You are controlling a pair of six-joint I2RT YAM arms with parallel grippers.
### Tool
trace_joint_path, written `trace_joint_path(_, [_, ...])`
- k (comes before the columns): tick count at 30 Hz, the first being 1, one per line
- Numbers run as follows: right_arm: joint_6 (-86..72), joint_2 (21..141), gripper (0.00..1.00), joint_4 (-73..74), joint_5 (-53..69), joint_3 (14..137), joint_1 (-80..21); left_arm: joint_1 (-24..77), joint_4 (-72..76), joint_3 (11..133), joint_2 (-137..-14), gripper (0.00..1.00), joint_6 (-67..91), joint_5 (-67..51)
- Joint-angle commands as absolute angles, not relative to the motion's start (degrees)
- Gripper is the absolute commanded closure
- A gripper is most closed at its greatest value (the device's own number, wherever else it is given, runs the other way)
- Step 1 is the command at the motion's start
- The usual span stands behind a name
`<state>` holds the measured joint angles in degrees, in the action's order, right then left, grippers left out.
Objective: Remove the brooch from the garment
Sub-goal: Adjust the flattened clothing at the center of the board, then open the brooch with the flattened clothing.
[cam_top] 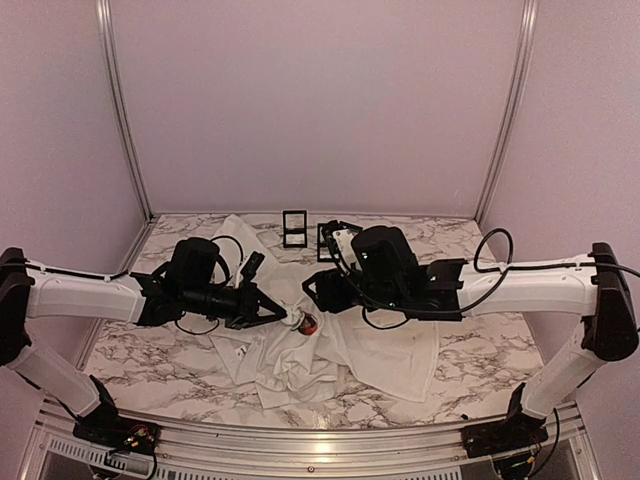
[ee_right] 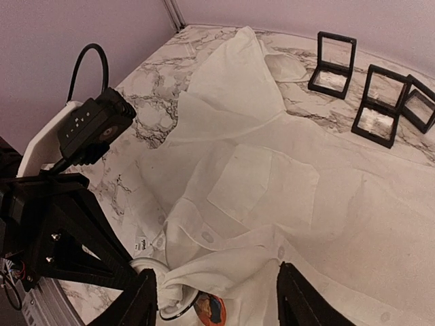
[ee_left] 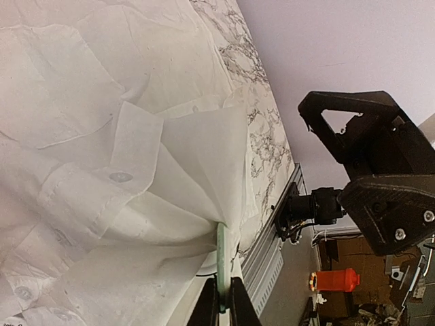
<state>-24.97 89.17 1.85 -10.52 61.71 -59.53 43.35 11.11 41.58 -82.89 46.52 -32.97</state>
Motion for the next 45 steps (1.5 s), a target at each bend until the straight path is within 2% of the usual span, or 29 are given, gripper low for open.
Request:
trace_joint_path(1, [-29.2,86.5,0.41,6.0,-6.8,61.7,-59.3,43.7,17.3,40.7,-80.9,1.0,47.6,-30.7])
trace_joint_path(7, [-35.8,87.2,0.4,-2.2,5.3,59.5,-59.3,43.7,23.4,38.4,-79.7,1.0,49.3,-29.6])
trace_joint_path(14, [-42.6,86.7,0.41,-13.0,10.0,53.9,-57.5,44.9,28.2,37.3,-77.7,1.0,47.7,-27.1])
trace_joint_path(21, [-45.8,86.5,0.41,-17.0,11.6,51.5,-56.7,46.3,30.9,36.8,-77.0,1.0,46.2,-25.0])
trace_joint_path(27, [-53.7,85.2,0.37,-29.9,15.5,43.7,-54.3,47.1,33.1,36.4,-77.4,1.0,46.6,-24.0])
trace_joint_path(37, [-55.9,85.2,0.39,-35.3,15.7,41.6,-53.6,47.7,33.4,36.3,-77.9,1.0,45.8,-23.8])
trace_joint_path(45, [-54.5,80.1,0.4,-29.5,13.2,41.3,-53.5,47.7,30.3,37.4,-77.9,1.0,43.7,-23.2])
